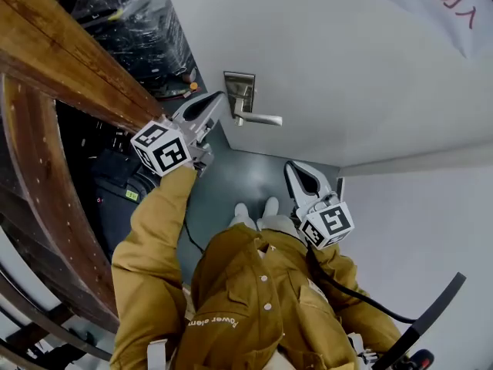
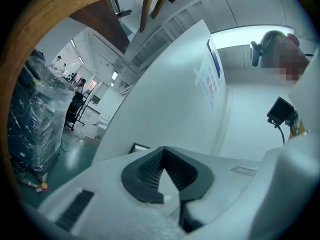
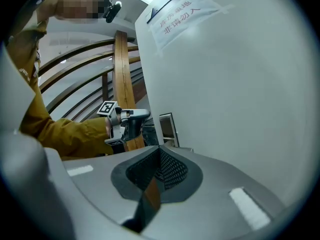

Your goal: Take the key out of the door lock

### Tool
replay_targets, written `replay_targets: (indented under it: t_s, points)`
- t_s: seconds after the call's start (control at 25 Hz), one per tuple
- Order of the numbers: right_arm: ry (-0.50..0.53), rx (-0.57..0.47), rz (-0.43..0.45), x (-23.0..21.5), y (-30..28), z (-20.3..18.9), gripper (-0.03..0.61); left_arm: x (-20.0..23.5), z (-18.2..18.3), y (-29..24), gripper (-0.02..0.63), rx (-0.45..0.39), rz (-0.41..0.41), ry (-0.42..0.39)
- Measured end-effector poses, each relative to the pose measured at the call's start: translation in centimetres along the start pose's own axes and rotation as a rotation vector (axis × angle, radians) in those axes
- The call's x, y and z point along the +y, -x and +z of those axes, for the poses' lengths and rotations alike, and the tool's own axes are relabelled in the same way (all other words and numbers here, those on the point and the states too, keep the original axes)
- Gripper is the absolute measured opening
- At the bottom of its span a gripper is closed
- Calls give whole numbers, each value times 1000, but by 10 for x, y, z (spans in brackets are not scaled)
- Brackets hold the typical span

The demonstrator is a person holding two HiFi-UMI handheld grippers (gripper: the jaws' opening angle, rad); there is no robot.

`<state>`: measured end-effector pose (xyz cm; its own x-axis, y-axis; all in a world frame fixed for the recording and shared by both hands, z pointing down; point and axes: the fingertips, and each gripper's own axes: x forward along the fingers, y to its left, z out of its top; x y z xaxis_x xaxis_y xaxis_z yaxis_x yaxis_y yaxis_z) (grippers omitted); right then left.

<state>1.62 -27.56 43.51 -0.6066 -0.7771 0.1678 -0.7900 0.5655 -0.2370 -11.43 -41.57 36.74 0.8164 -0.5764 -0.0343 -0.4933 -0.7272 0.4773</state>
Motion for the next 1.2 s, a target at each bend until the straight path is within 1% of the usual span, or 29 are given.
replay_targets:
  t_s: [0.16, 0.32, 0.76, 0.92, 1.04, 1.2]
  points:
    - [5, -11, 14, 2, -6, 2, 8, -3, 28, -15, -3, 3, -27, -64]
    - [7, -6, 25, 3, -10, 1, 8, 5, 42, -24, -3, -8, -4, -102]
    - [24, 2, 31, 0, -15, 5, 6, 27, 48, -41, -3, 2, 49, -76]
    - [37, 15, 18, -4, -20, 1, 7, 26, 49, -42, -3, -1, 47, -53]
    - [50, 4, -5, -12, -36, -1, 6, 26, 50, -42, -3, -3, 43, -45]
    - [-1, 7, 36, -15, -68, -18, 8, 28, 49, -42, -3, -6, 48, -39]
